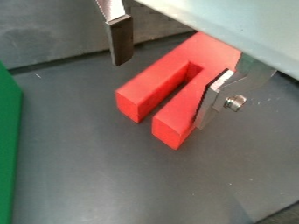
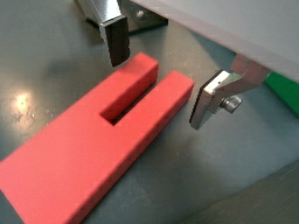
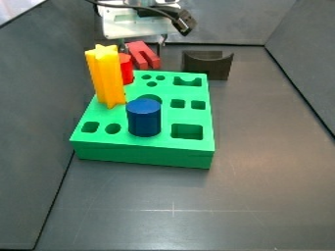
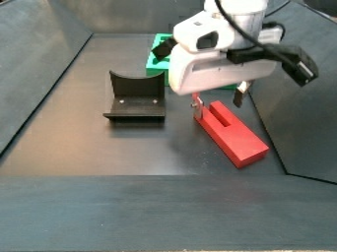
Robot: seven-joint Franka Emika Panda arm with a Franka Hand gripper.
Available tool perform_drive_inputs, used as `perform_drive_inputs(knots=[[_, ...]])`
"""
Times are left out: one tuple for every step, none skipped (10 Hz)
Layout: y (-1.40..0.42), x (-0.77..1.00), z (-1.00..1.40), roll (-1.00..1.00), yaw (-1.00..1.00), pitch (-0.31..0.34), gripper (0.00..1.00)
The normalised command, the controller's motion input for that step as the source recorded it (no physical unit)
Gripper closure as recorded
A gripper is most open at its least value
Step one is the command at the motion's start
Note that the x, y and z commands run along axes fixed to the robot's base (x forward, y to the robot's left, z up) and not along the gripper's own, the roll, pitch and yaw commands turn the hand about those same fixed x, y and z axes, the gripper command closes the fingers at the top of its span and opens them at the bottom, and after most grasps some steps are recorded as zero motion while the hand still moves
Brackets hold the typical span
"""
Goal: Pick up the double-square object. Move up. Rotate the double-square object. Place the double-square object on the fixture. Regrasp the double-square object. Move to above the board. Insert the double-square object.
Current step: Pick up the double-square object.
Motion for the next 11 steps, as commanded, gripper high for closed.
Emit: perform_drive_inputs(knots=[[0.10, 0.02, -0.41, -0.27, 0.00, 0.000, 0.00], [0.06, 0.00, -0.33, -0.27, 0.00, 0.000, 0.00], [0.01, 0.03, -0.19, -0.28, 0.01, 0.000, 0.00], [0.00, 0.06, -0.15, -0.30, 0.05, 0.000, 0.00], [0.00, 0.00, -0.16, -0.23, 0.00, -0.004, 0.00], [0.15, 0.00, -0.05, -0.18, 0.00, -0.037, 0.00], [0.03, 0.00, 0.00, 0.00, 0.00, 0.000, 0.00], [0.00, 0.00, 0.00, 0.00, 0.00, 0.000, 0.00], [0.00, 0.00, 0.00, 0.00, 0.00, 0.000, 1.00], [0.00, 0.00, 0.00, 0.00, 0.00, 0.000, 1.00], [0.00, 0.00, 0.00, 0.00, 0.00, 0.000, 1.00]])
